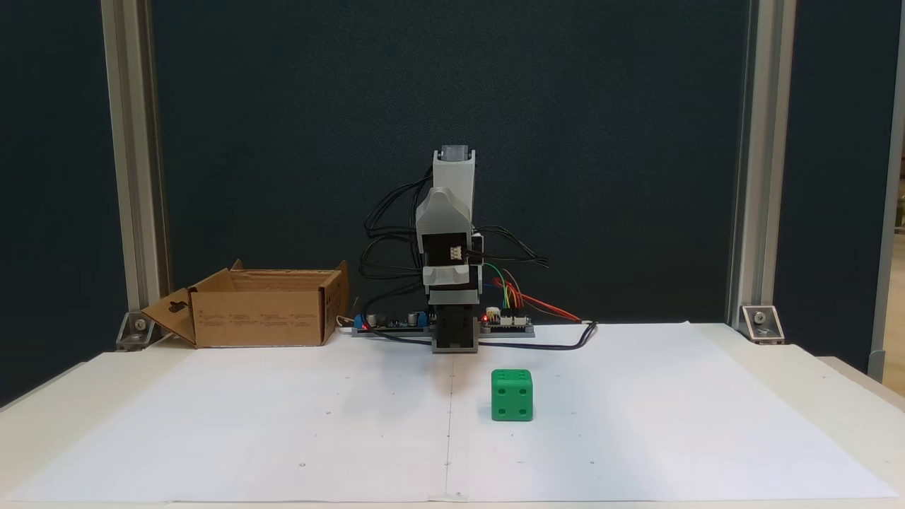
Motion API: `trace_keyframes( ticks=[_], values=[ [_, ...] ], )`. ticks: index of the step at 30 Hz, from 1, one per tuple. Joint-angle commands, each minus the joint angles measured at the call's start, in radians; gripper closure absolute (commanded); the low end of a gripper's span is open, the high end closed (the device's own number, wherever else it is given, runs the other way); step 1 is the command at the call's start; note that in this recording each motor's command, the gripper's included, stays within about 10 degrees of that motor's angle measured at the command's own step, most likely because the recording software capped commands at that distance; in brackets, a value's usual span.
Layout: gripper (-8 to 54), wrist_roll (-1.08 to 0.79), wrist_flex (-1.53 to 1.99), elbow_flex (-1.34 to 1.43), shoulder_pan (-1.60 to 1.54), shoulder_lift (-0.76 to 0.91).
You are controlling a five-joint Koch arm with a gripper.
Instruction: Grasp a green dice and put it in the bin.
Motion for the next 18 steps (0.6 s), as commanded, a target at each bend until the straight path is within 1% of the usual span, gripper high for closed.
trace_keyframes(
  ticks=[1, 2, 6, 18],
  values=[
    [2.4, -0.029, 0.175, -0.025, 0.077, 0.054],
    [2.4, -0.029, 0.191, -0.025, 0.077, 0.054],
    [2.4, -0.028, 0.443, -0.025, 0.075, 0.054],
    [2.4, -0.028, 0.443, -0.025, 0.074, 0.054]
  ],
)
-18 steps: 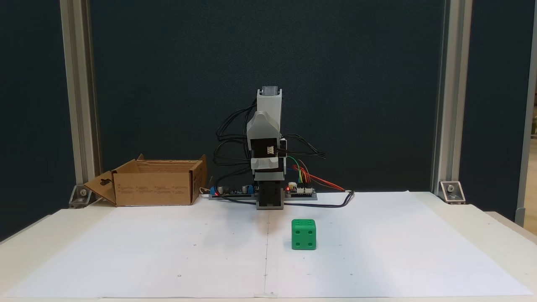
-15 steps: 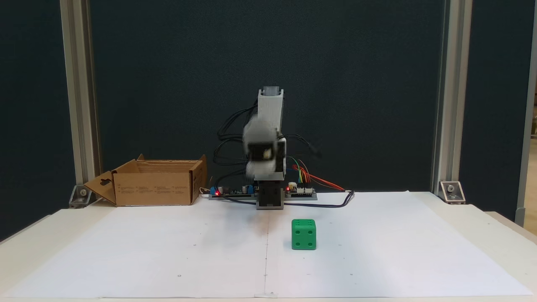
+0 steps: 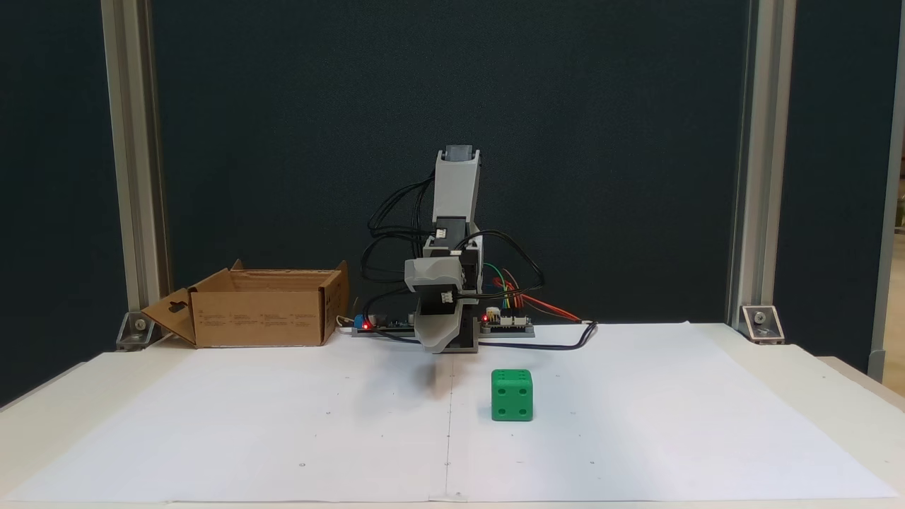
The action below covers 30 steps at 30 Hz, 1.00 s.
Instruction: Grasp a green dice and put it in the bin.
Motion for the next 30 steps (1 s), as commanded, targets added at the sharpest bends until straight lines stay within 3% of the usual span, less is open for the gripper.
trace_keyframes(
  ticks=[1, 8, 17, 30],
  values=[
    [2.4, -0.025, -0.015, -0.025, 0.002, 0.057],
    [2.4, -0.026, 0.057, -0.075, 0.002, 0.058],
    [2.0, -0.011, 0.681, -0.439, 0.011, 0.064],
    [2.1, 0.204, 1.494, -0.89, -0.114, 0.014]
  ],
)
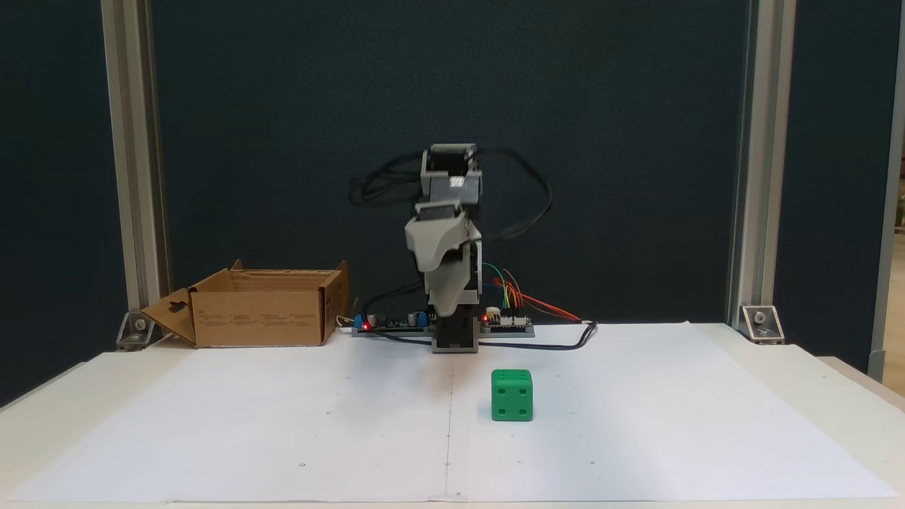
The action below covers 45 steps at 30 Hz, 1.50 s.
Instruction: Grasp a green dice and put it in the bin.
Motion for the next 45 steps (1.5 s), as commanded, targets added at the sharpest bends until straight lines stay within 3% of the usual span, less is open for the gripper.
trace_keyframes(
  ticks=[1, 14, 45],
  values=[
    [2.1, 0.097, 0.159, -0.13, -0.057, 0.003],
    [2.1, 0.222, 0.749, -0.611, -0.216, -0.245],
    [2.1, 0.149, 0.781, -0.824, -0.199, -0.469]
  ],
)
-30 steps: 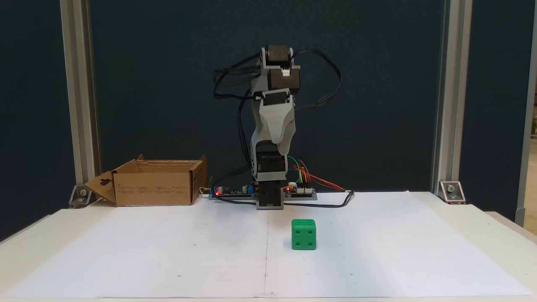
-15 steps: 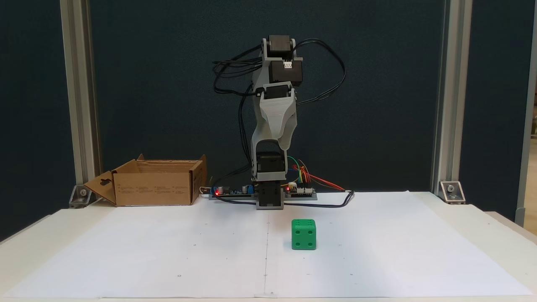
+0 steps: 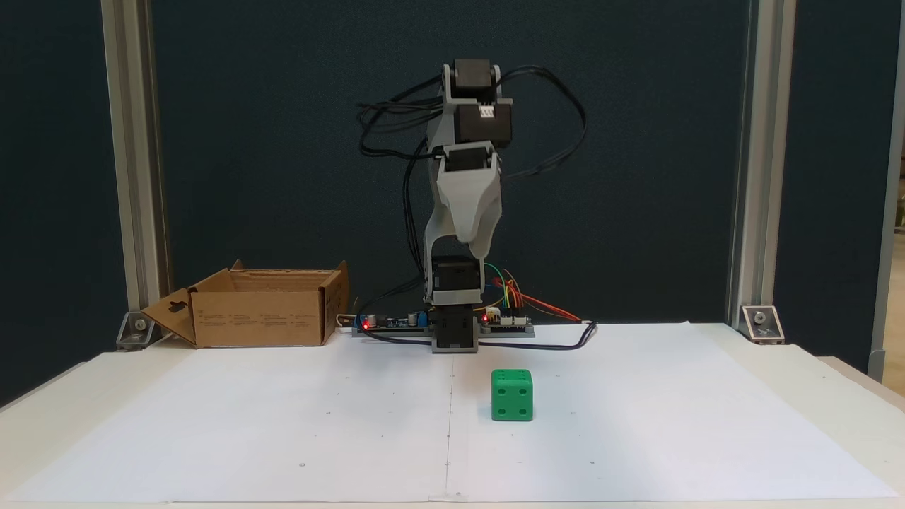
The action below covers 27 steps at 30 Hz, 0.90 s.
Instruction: Grasp a green dice and put it in the bin.
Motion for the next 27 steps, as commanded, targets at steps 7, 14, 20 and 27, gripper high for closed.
trace_keyframes(
  ticks=[7, 14, 20, 27],
  values=[
    [2.2, -0.011, -0.008, -0.077, -0.077, -0.034],
    [2.2, -0.002, -0.015, -0.077, -0.17, -0.049],
    [2.2, 0.0, -0.025, -0.075, -0.164, -0.064],
    [2.2, 0.0, -0.031, -0.061, -0.115, -0.086]
  ],
)
